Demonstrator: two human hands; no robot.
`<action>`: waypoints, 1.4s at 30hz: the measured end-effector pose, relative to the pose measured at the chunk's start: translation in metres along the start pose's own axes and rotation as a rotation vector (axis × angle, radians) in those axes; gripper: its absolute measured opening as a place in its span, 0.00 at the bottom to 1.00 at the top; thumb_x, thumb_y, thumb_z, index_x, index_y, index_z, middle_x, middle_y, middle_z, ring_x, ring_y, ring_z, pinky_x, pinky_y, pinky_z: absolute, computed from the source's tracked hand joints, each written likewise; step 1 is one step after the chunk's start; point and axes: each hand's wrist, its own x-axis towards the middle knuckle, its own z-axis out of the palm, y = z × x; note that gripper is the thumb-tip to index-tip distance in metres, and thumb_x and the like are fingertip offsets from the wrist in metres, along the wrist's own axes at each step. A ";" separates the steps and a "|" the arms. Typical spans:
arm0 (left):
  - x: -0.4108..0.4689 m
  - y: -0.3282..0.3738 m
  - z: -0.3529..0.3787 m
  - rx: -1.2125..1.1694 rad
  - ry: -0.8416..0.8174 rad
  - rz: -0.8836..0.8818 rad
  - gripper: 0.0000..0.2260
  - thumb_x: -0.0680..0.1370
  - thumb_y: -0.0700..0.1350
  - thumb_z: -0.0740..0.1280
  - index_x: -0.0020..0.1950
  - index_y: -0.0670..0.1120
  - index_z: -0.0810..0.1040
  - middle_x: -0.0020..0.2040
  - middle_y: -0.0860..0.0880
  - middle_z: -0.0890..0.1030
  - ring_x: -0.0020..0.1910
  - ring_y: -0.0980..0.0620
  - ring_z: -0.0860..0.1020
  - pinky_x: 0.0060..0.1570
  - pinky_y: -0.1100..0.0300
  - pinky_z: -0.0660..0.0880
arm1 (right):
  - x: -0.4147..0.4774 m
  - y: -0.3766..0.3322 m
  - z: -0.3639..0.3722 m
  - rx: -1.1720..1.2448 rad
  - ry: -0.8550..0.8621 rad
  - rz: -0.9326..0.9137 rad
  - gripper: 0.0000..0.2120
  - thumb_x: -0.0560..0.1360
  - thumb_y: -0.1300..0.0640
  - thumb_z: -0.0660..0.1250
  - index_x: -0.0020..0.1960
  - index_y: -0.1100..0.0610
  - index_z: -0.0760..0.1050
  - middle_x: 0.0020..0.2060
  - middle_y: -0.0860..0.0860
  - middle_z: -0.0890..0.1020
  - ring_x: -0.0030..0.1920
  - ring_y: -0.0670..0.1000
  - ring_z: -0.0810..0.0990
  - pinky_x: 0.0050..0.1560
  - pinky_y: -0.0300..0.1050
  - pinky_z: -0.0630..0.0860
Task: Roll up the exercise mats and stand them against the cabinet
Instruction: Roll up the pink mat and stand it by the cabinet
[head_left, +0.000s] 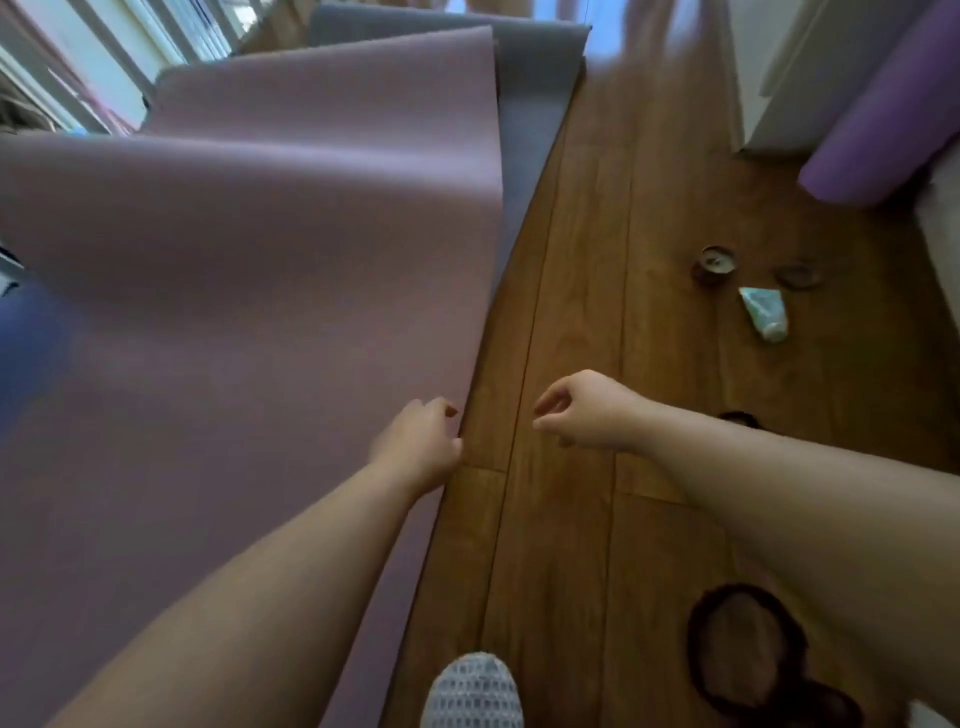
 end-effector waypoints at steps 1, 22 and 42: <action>0.003 -0.008 0.008 0.046 -0.008 -0.025 0.22 0.79 0.48 0.63 0.73 0.50 0.65 0.68 0.46 0.69 0.65 0.46 0.70 0.60 0.51 0.73 | 0.007 0.000 0.013 0.040 -0.025 0.035 0.18 0.77 0.53 0.67 0.65 0.56 0.74 0.58 0.52 0.79 0.54 0.49 0.79 0.52 0.42 0.78; 0.010 -0.061 0.068 0.081 0.034 -0.155 0.25 0.79 0.41 0.59 0.74 0.43 0.55 0.73 0.42 0.57 0.70 0.38 0.59 0.63 0.47 0.69 | 0.036 -0.023 0.123 0.365 -0.220 0.227 0.27 0.76 0.62 0.64 0.74 0.53 0.63 0.60 0.53 0.77 0.53 0.51 0.80 0.52 0.46 0.80; -0.048 0.091 -0.174 -0.626 0.465 -0.069 0.19 0.84 0.49 0.50 0.65 0.38 0.71 0.62 0.36 0.74 0.59 0.36 0.75 0.56 0.43 0.75 | -0.138 -0.089 -0.041 0.281 0.023 0.013 0.12 0.78 0.54 0.66 0.61 0.54 0.76 0.47 0.48 0.83 0.44 0.46 0.83 0.45 0.42 0.82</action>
